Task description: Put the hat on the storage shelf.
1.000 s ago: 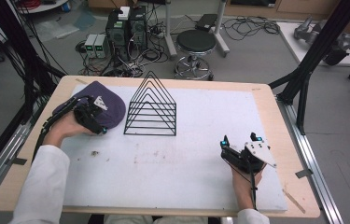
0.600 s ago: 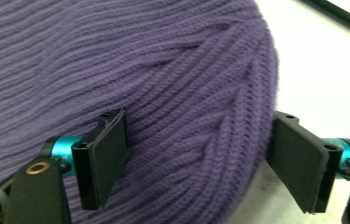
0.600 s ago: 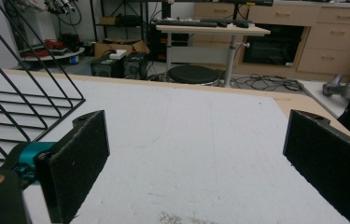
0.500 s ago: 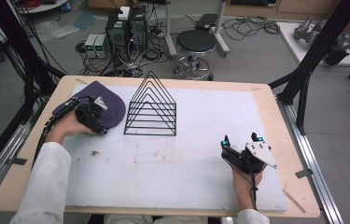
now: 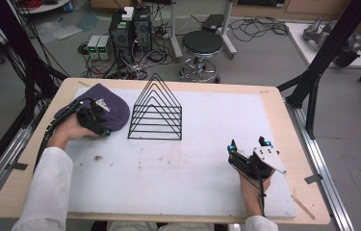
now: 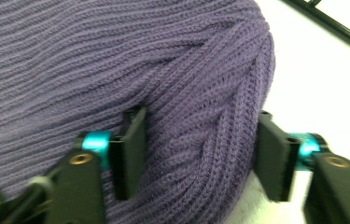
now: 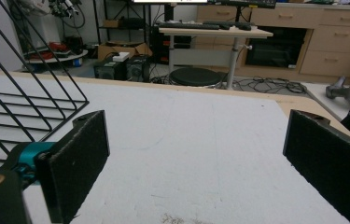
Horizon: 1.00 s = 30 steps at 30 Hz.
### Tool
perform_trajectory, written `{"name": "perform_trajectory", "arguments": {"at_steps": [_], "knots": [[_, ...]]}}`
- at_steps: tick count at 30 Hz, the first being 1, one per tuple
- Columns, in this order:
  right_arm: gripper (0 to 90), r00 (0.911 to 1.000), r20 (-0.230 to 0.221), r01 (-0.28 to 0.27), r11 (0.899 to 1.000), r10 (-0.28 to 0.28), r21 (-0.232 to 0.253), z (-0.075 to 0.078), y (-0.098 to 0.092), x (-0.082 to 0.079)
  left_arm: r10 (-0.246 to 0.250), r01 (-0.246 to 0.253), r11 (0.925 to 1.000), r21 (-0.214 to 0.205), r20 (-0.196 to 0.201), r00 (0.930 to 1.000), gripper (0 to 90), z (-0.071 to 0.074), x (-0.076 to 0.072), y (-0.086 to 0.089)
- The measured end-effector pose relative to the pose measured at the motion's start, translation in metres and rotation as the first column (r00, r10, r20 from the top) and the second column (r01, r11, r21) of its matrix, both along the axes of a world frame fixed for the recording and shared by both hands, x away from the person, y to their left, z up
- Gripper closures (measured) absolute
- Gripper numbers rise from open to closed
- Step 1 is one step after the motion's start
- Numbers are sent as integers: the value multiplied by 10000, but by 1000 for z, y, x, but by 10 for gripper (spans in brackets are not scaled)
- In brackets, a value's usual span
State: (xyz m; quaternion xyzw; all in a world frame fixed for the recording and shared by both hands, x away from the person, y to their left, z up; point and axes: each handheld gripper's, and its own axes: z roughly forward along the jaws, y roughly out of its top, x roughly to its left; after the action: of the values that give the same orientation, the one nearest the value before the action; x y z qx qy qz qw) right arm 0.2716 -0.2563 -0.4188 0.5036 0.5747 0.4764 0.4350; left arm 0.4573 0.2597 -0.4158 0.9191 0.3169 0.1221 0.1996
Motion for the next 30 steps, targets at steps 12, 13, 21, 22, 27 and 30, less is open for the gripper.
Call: {"name": "perform_trajectory", "arguments": {"at_steps": [12, 13, 21, 22, 27, 30], "knots": [[64, 10000, 24, -2, 10000, 2, -34, 0, -1, 1, 110, -134, 9984, 549, 441, 9990, 762, 2, 1, -3], [64, 10000, 45, -19, 10000, 20, -84, 0, -2, 1, 91, -117, 9984, 557, 461, 9989, 765, 2, 1, -3], [64, 10000, -13, -2, 10000, 2, 23, 0, -2, 1, 326, -349, 9981, 503, 459, 9984, 777, 7, 1, -1], [64, 10000, -25, 1, 10000, -1, 31, 0, -2, 1, 417, -441, 9982, 405, 595, 9974, 777, 8, 1, -1], [64, 10000, -46, 17, 10000, -16, 57, 0, -2, 0, 619, -672, 9969, 414, 1164, 9913, 777, 16, -1, 0], [64, 10000, -34, 18, 10000, -18, 53, 0, -2, 0, 1001, -1102, 9932, 368, 2098, 9726, 776, 27, -6, -1]]}}
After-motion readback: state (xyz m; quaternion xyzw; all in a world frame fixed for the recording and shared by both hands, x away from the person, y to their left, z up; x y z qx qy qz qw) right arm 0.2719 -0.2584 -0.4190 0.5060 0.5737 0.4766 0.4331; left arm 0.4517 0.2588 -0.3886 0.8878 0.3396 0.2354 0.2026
